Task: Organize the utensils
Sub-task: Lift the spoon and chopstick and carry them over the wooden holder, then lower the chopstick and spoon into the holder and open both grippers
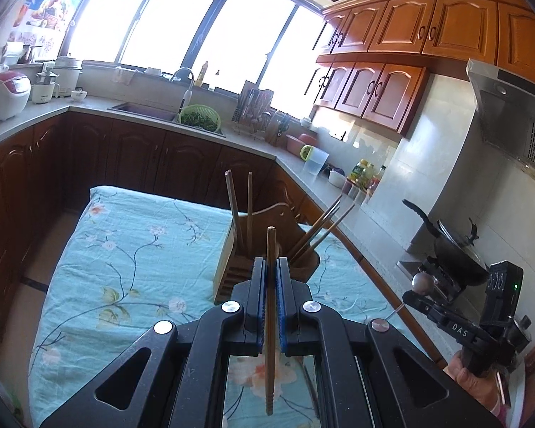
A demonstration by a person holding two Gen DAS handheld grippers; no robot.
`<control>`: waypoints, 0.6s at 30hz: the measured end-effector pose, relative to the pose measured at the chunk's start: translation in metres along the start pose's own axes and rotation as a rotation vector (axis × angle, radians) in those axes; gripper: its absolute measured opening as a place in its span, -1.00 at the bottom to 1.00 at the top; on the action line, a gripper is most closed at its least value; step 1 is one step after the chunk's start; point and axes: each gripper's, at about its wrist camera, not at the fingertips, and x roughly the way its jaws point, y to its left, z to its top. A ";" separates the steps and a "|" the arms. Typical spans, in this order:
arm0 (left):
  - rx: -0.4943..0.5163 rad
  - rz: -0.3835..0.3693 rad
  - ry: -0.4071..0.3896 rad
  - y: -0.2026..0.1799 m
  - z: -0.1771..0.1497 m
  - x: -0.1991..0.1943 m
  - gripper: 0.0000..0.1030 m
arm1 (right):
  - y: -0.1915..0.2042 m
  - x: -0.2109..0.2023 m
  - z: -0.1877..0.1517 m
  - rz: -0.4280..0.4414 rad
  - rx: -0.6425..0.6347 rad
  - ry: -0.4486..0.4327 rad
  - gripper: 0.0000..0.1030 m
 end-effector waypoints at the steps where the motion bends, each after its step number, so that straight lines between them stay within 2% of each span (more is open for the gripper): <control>1: 0.001 -0.001 -0.015 -0.001 0.005 0.001 -0.93 | 0.000 0.001 0.004 -0.002 -0.004 -0.007 -0.96; 8: 0.039 -0.005 -0.152 -0.009 0.041 0.015 -0.93 | 0.006 0.012 0.037 -0.019 -0.039 -0.068 -0.96; 13: 0.064 0.029 -0.260 -0.017 0.067 0.035 -0.93 | 0.012 0.023 0.071 -0.033 -0.071 -0.141 -0.96; 18: 0.038 0.088 -0.358 -0.016 0.075 0.065 -0.93 | 0.019 0.044 0.093 -0.060 -0.101 -0.181 -0.96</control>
